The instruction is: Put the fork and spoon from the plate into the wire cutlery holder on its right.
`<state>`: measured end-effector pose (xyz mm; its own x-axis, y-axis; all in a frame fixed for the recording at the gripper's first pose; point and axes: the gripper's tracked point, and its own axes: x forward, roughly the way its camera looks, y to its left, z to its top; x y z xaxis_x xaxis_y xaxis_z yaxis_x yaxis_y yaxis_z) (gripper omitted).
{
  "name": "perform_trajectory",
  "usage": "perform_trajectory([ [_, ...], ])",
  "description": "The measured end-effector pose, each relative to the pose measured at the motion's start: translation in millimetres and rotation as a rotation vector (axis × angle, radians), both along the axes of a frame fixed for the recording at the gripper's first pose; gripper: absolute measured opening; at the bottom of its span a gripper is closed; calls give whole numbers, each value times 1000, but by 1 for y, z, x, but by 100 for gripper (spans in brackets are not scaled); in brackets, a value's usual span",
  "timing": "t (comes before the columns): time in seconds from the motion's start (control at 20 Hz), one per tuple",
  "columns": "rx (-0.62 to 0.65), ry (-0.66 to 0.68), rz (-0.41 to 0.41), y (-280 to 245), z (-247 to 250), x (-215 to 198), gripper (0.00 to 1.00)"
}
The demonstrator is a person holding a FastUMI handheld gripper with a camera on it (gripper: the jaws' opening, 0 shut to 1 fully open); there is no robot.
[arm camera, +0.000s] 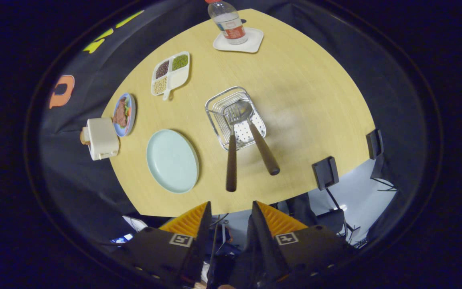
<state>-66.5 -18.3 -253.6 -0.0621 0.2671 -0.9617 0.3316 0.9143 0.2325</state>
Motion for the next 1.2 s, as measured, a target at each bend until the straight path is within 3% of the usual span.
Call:
perform_trajectory([
  [0.05, -17, -17, 8, -1, 8, -1, 73],
  [0.15, -46, -84, 51, -2, 18, 0, 87],
  [0.35, -78, -314, 84, -1, 57, 26, 89],
  [0.85, -210, -1163, 99, 26, 226, 121, 89],
  [1.05, -184, -1336, 78, 48, 265, 135, 91],
  [1.2, -243, -1482, 101, 56, 297, 140, 91],
])
